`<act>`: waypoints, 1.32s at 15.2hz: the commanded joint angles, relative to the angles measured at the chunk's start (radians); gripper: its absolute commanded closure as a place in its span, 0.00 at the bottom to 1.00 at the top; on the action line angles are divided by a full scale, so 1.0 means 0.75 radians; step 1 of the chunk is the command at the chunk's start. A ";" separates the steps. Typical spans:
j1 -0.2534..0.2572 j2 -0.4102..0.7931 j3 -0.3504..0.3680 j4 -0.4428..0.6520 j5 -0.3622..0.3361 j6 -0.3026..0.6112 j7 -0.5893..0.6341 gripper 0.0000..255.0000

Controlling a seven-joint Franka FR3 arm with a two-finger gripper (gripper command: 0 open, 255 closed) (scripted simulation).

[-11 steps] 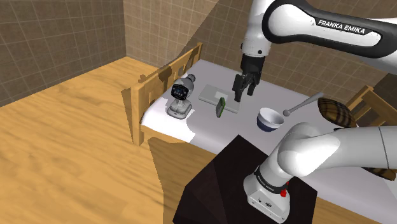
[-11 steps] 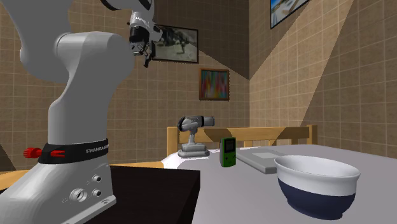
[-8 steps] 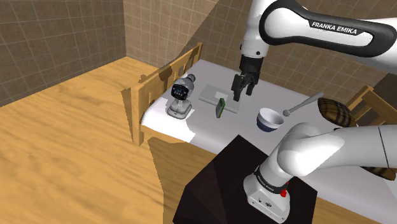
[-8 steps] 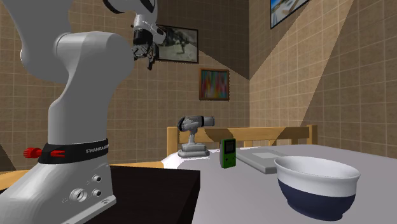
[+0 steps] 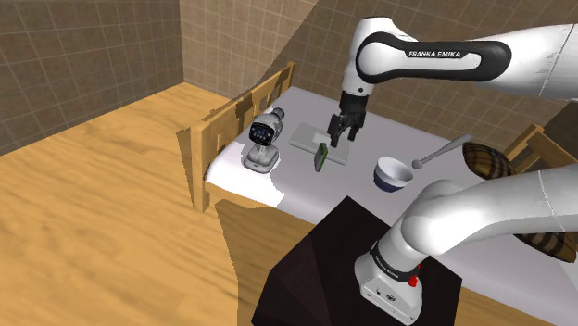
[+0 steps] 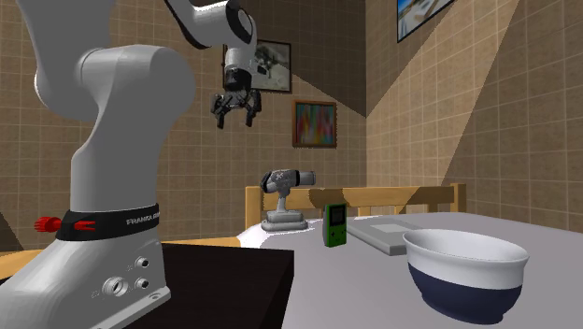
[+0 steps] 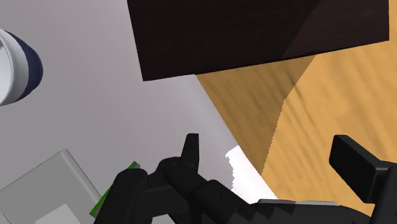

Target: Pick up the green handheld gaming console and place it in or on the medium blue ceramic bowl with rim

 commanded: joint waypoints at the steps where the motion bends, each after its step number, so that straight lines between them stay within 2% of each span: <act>1: -0.019 0.077 -0.036 0.003 -0.019 0.090 -0.026 0.00; 6: -0.059 0.274 -0.127 0.037 -0.045 0.289 -0.096 0.00; 11: -0.089 0.495 -0.212 0.114 -0.029 0.466 -0.178 0.00; 15: -0.112 0.684 -0.271 0.205 0.021 0.586 -0.257 0.00; 20: -0.152 0.929 -0.319 0.355 0.129 0.698 -0.374 0.00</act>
